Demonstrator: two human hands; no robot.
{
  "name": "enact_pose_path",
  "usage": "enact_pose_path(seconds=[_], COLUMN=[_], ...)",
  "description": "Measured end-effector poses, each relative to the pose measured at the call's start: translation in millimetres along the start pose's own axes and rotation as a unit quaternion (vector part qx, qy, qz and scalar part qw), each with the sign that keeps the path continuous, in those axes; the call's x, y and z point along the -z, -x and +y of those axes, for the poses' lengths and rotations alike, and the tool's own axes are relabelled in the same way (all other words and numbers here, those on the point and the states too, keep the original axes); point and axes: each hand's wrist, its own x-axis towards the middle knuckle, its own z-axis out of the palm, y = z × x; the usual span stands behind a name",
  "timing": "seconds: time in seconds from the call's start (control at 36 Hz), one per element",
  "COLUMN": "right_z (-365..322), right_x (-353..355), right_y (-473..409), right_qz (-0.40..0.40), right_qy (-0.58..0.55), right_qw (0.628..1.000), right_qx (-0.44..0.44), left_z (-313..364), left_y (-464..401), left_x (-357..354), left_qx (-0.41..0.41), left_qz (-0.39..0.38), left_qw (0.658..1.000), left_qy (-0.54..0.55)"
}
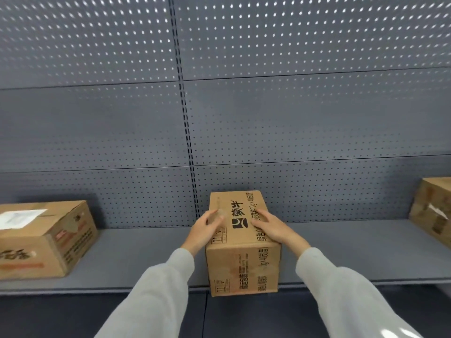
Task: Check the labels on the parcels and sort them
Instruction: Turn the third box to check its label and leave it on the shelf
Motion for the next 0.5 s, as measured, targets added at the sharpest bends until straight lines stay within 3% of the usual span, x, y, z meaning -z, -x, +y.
enact_pose_path(seconds=[0.36, 0.5], right_z=[16.1, 20.7], right_x=[-6.4, -5.2], right_y=[-17.3, -15.4], right_qz=[0.008, 0.037], right_qy=[-0.071, -0.124], right_qw=[0.997, 0.991], right_qx=[-0.001, -0.045], left_z=[-8.7, -11.0], left_y=[-12.5, -12.4], left_x=[-4.5, -7.9], left_qx=[0.022, 0.052], left_qz=[0.012, 0.036], left_qw=[0.998, 0.994], left_qy=[0.054, 0.091])
